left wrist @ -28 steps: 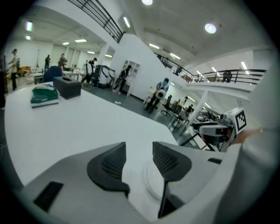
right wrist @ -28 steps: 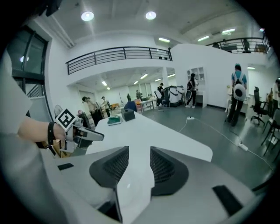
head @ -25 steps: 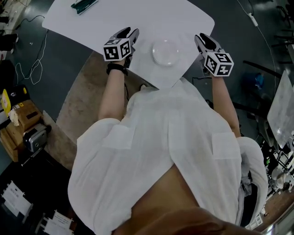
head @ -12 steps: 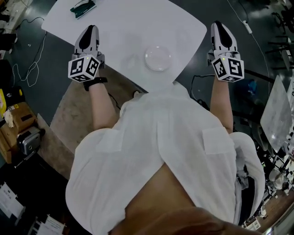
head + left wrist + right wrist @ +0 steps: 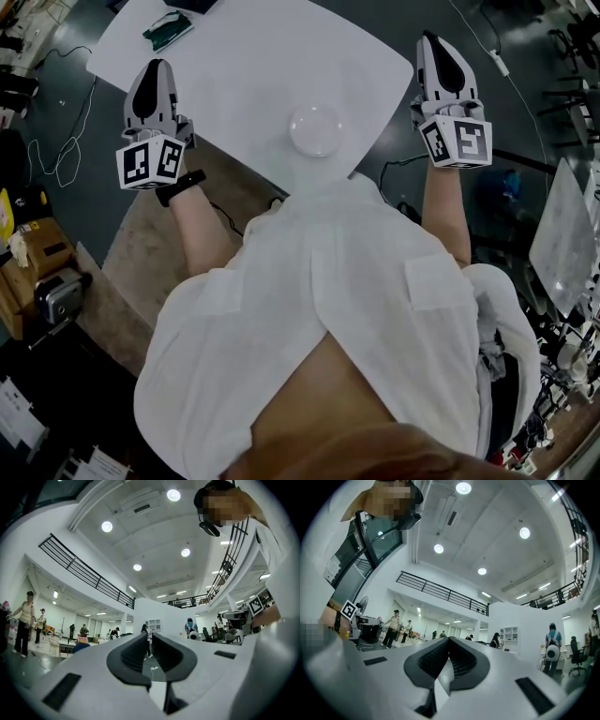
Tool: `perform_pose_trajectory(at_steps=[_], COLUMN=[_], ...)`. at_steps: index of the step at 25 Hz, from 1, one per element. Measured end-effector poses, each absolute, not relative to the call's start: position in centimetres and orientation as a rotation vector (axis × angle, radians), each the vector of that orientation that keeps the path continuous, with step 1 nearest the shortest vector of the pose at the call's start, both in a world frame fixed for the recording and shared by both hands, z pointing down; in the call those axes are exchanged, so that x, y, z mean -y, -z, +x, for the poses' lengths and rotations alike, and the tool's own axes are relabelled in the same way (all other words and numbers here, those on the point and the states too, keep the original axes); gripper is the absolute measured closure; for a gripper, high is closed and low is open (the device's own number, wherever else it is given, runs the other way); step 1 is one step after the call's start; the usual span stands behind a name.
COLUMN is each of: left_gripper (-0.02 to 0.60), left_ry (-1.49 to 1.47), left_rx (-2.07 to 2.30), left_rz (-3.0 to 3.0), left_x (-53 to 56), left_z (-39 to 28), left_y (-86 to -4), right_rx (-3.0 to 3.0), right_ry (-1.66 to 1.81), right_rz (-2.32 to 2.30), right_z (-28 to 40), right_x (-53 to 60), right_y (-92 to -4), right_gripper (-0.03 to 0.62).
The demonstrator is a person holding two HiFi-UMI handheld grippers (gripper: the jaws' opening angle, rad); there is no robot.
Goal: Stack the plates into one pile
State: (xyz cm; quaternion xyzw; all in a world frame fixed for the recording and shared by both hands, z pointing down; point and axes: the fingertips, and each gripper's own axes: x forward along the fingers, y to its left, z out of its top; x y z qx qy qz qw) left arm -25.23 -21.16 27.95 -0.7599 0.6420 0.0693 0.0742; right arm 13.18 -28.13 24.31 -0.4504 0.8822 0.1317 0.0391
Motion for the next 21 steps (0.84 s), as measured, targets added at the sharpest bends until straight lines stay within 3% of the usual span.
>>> perform_pose_trajectory(at_steps=[21], left_gripper=[0.541], left_ry=[-0.187], left_rx=[-1.92], left_rz=[-2.278], left_x=[22.0], left_z=[-25.9], left_y=[-26.8], right_rx=[-2.729], right_ry=[-0.532], right_rz=[-1.329], right_z=[11.1], right_x=[28.8], right_y=[-22.6], right_gripper=[0.568])
